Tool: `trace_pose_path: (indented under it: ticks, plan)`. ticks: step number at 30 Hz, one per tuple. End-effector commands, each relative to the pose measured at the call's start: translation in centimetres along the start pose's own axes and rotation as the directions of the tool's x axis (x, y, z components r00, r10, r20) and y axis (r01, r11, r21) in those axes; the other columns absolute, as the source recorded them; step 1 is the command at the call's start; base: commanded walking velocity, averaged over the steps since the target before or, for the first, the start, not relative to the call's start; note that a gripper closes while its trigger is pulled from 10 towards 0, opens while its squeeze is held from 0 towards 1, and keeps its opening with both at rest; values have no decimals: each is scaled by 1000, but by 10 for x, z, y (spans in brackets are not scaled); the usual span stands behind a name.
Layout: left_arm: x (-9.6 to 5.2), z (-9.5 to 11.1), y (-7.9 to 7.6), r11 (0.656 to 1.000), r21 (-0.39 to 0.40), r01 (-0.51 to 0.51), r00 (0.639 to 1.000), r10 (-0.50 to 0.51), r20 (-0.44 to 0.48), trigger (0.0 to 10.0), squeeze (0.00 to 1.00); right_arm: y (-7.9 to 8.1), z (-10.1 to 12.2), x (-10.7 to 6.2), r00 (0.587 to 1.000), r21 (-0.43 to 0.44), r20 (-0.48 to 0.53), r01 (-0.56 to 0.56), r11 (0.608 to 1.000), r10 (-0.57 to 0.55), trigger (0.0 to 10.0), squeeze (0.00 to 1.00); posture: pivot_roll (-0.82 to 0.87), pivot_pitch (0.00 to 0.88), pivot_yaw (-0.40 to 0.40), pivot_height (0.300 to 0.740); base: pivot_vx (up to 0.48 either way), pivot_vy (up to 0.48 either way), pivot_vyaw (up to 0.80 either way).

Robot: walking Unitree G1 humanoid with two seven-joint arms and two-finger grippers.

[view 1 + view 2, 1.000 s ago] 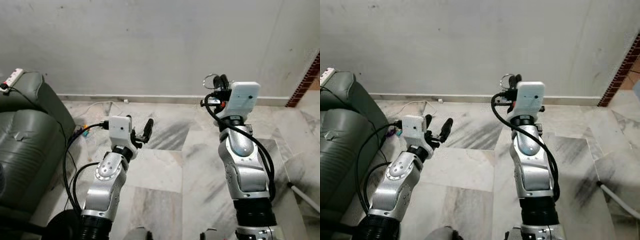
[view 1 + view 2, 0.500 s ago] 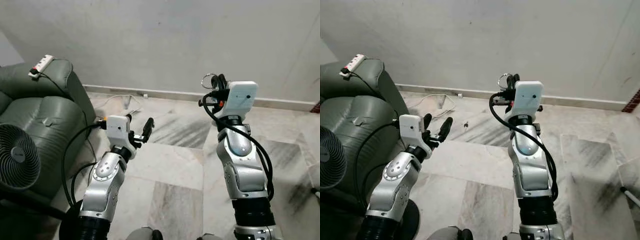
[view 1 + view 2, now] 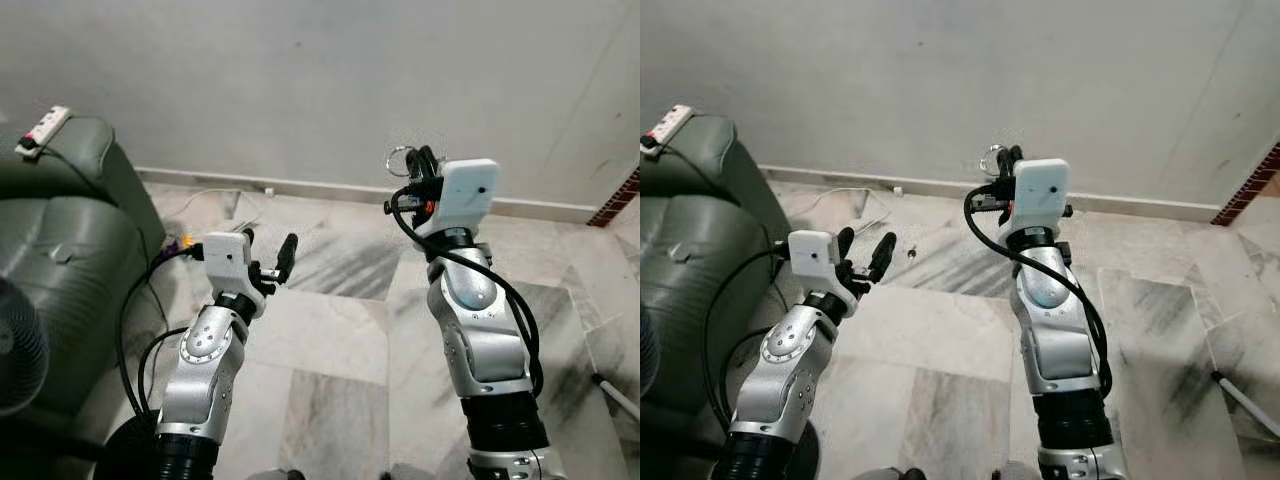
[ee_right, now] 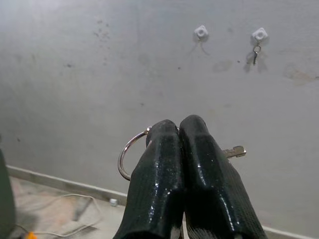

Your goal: Hang keys on a hook

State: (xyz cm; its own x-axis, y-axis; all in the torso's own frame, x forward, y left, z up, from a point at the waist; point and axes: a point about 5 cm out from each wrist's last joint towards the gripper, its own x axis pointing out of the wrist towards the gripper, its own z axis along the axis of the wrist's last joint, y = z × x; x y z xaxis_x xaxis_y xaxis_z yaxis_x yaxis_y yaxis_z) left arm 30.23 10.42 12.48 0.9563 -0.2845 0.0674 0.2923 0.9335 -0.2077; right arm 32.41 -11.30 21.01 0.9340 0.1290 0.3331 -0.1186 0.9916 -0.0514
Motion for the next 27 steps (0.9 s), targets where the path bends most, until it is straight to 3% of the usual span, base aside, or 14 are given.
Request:
trace_pose_path:
  ticks: [1,27]
  plan:
    - [1,-3,-4,1000,-6,5,1000,-5,-5,10000,0,-3,5,1,1000,-3,13,4,1000,-4,10000,0,-41,147,29,740,382,0,0]
    - [5,1,3,1000,21,10,1000,-11,4,10000,0,1,3,3,1000,6,13,13,1000,-13,10000,0,-25,149,60,740,392,0,0]
